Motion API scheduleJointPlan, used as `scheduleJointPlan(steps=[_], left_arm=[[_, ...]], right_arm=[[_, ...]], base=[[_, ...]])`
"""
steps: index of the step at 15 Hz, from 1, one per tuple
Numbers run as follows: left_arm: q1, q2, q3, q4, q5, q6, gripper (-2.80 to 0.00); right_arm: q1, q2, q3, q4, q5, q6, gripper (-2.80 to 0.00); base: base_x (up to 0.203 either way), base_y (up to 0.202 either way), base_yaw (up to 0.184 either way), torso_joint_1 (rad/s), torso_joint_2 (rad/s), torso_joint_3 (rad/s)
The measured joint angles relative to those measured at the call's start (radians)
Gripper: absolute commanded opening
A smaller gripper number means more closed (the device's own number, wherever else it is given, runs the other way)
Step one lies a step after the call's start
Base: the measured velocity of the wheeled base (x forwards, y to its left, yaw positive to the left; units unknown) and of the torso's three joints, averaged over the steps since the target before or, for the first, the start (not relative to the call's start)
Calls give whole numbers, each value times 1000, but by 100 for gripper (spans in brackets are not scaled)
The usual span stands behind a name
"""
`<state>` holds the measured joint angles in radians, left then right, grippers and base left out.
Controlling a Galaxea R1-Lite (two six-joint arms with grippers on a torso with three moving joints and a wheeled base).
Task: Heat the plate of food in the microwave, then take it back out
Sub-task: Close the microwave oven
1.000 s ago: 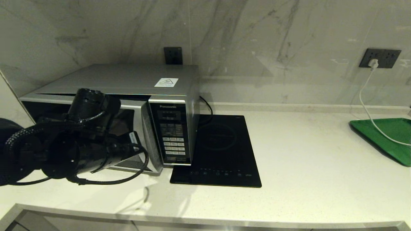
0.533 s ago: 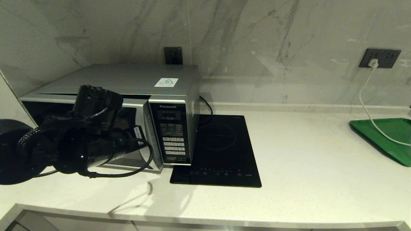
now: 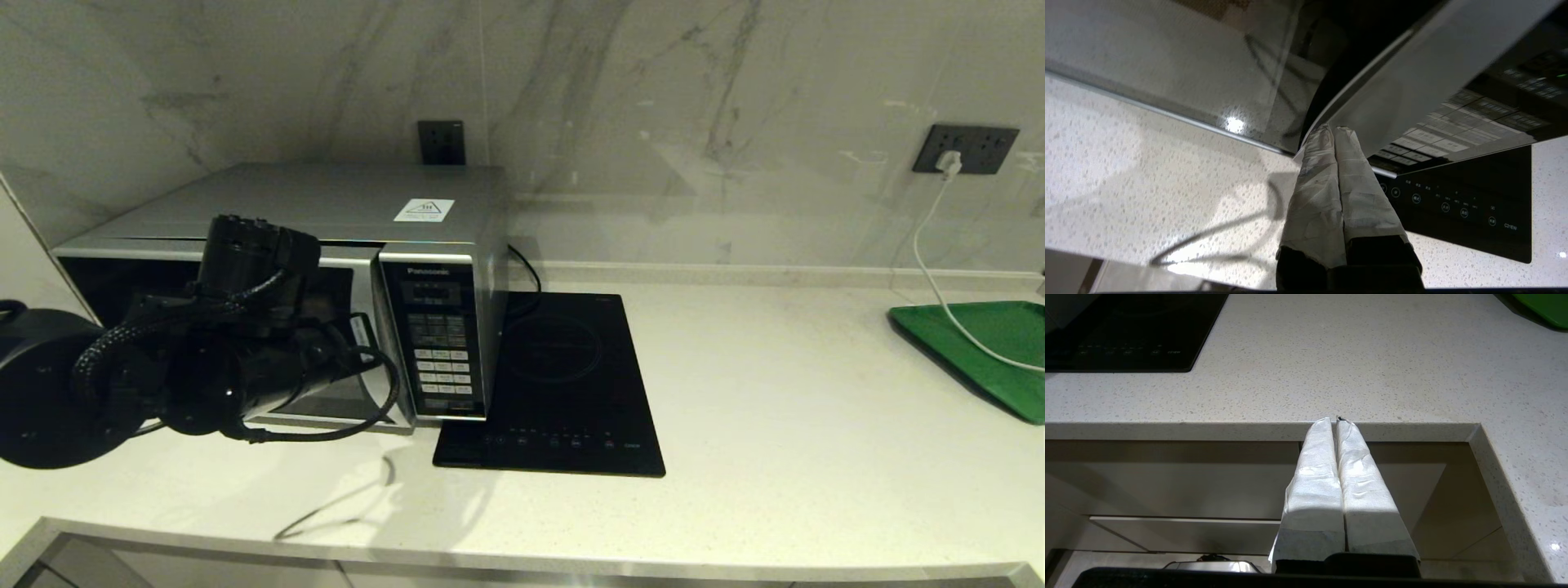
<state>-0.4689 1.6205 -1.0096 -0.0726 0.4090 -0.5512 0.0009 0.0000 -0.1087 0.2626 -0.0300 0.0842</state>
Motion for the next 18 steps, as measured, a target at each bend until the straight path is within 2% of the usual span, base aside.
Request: scheduleJointPlan(steps=[4,7,9,12,14,18], left_arm=[[0,12,1,-59,11,52,-280],[-3,10,20,-57,9,52,-280],[-19,-12,76,-55,8,52,-280],[-80,-71,237,-54,2,70,-280],[-132,-86,321,-103,-2,92,-280],[-203,11,355,-251,11,103,-280]], right_arm=[[1,0,0,0,0,-1,-280],[1,0,0,0,0,-1,-280],[0,0,0,0,0,0,-280],[0,0,0,0,-1,0,-280],[1,0,0,0,0,0,-280],[1,0,0,0,1,0,-280]], base=[[0,0,0,0,0,0],[0,0,0,0,0,0],[0,0,0,0,0,0],[0,0,0,0,0,0],[0,0,0,0,0,0],[0,0,0,0,0,0]])
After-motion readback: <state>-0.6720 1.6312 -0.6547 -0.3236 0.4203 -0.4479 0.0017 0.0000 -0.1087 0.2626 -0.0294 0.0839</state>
